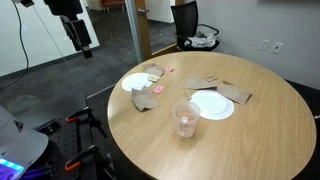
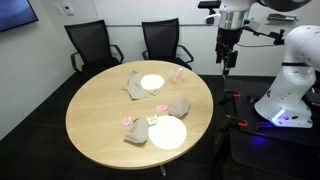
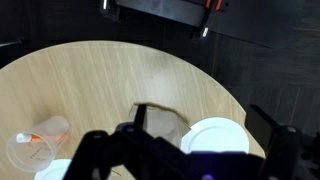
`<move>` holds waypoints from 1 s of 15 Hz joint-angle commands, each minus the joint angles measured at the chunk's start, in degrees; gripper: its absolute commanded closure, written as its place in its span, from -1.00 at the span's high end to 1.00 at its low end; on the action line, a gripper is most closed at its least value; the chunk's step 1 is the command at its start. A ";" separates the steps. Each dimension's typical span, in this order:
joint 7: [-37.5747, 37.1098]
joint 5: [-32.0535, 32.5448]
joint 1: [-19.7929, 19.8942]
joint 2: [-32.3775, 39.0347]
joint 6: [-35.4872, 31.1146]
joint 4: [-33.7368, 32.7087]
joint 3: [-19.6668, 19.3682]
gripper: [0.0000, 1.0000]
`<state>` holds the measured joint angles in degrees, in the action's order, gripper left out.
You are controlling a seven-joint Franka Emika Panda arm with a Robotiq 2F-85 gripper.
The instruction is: Remove the orange marker from the clear cup
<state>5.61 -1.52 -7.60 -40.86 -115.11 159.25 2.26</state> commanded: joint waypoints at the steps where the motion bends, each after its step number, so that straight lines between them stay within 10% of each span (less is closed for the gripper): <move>1: 0.06 -0.09 0.13 0.00 0.12 -0.08 0.13 1.00; 15: 4.79 2.73 -0.54 -10.73 5.52 -4.23 -0.52 1.00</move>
<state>8.09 -0.38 -8.13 -47.23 -113.22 157.06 2.41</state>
